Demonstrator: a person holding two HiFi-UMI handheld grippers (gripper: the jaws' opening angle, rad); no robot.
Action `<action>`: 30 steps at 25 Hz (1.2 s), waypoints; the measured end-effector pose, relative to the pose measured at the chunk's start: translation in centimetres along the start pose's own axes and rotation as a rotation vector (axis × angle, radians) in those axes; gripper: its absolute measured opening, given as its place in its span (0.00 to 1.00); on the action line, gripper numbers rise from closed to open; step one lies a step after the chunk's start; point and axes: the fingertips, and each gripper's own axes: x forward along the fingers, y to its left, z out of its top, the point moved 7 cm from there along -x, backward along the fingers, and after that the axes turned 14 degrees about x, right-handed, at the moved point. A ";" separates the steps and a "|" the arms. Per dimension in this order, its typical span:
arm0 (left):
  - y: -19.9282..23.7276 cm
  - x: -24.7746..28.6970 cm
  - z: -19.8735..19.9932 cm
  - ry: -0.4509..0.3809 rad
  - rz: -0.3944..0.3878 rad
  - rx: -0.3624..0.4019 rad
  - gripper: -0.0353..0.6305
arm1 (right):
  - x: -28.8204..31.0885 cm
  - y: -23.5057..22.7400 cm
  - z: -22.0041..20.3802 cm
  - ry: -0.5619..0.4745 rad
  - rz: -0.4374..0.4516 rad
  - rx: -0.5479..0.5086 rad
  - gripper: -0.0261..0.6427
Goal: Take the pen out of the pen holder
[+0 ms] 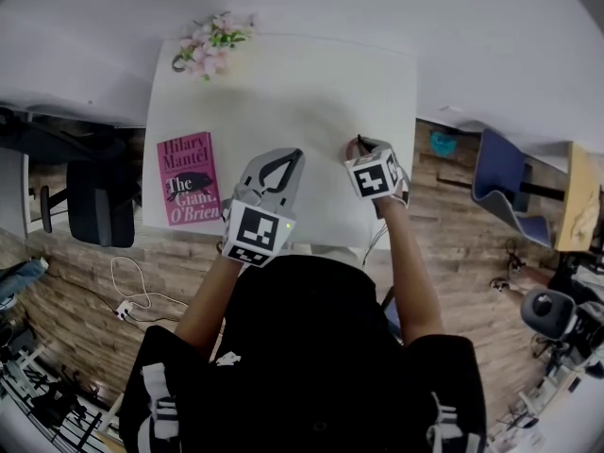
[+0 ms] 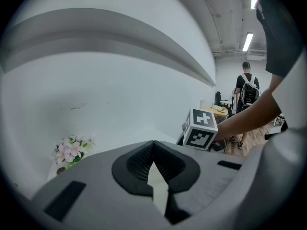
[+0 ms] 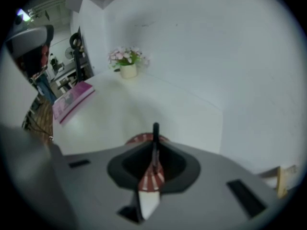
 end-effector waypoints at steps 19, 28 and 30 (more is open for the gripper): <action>-1.2 -1.8 3.2 -0.070 0.058 0.054 0.08 | -9.8 -0.4 2.2 -0.330 0.044 0.057 0.14; 0.1 -3.0 6.8 -0.133 0.116 0.131 0.08 | -17.8 0.9 6.0 -0.589 0.052 0.011 0.13; 0.3 -3.2 7.6 -0.147 0.128 0.147 0.08 | -19.8 1.0 6.8 -0.657 0.058 0.009 0.13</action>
